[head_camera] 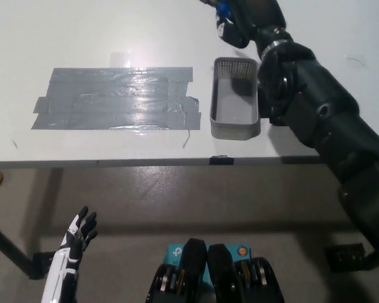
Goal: The robot picks the blue plier placed on top of the container and places it on the grey area of the table
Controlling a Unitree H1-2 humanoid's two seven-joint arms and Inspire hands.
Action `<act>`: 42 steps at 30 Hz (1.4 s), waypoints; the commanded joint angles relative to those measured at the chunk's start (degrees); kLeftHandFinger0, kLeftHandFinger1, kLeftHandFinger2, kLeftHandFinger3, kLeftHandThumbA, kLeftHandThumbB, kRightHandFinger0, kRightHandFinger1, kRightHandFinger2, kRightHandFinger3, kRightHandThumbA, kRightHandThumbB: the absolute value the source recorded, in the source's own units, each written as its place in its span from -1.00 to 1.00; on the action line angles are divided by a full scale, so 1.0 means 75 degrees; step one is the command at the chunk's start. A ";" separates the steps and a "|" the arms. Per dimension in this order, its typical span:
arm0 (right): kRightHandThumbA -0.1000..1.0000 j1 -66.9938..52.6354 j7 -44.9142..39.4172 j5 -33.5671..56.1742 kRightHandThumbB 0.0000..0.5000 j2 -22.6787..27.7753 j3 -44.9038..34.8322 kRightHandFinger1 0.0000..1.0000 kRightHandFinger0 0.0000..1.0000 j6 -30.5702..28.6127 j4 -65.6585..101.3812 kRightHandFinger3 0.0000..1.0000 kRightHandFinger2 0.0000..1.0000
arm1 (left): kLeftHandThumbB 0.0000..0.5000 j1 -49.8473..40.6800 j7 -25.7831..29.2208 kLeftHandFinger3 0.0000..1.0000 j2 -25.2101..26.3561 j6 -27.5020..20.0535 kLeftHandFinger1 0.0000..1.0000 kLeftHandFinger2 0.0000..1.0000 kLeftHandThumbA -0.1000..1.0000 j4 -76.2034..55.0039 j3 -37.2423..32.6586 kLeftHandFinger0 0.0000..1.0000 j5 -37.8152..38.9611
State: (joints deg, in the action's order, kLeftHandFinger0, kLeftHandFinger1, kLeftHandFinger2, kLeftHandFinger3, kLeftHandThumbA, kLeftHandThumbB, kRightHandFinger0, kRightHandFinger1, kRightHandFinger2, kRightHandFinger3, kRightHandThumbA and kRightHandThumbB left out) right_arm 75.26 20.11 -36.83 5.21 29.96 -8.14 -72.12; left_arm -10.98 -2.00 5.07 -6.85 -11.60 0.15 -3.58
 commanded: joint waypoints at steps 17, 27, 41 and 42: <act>-1.00 0.0531 0.0116 -0.0050 -0.20 -0.2197 0.0160 -0.40 -1.00 0.0195 -0.0631 0.36 0.60 | -1.00 -0.0156 -0.0055 1.00 -0.0015 -0.0170 1.00 1.00 1.00 -0.0219 -0.0235 1.00 -0.0051; -1.00 -0.0097 -0.0013 -0.0092 -0.10 -0.2260 0.0404 -0.58 -1.00 0.0338 -0.1114 -0.37 0.10 | -1.00 -0.0211 -0.0063 1.00 0.0023 -0.0332 1.00 1.00 1.00 -0.0162 -0.0377 1.00 -0.0155; 0.31 0.0027 -0.1790 0.0193 0.36 -0.2050 0.0199 1.00 1.00 0.1113 -0.1158 1.00 1.00 | -1.00 -0.0058 -0.0078 1.00 0.0113 -0.0236 1.00 1.00 1.00 -0.0173 -0.0436 0.98 -0.0235; 0.34 0.0112 -0.1786 0.0177 0.38 -0.2020 0.0204 1.00 1.00 0.1122 -0.1135 1.00 1.00 | -1.00 -0.0050 -0.0071 1.00 0.0107 -0.0238 1.00 1.00 1.00 -0.0170 -0.0426 0.98 -0.0222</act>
State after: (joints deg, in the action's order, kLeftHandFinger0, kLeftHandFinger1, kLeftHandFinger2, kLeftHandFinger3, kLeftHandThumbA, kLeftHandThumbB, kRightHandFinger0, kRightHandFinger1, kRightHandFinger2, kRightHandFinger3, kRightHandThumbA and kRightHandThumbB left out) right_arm 70.48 9.77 -36.42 -10.54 31.93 -1.21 -82.23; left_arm -11.73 -2.01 5.24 -6.90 -11.57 -2.93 -4.88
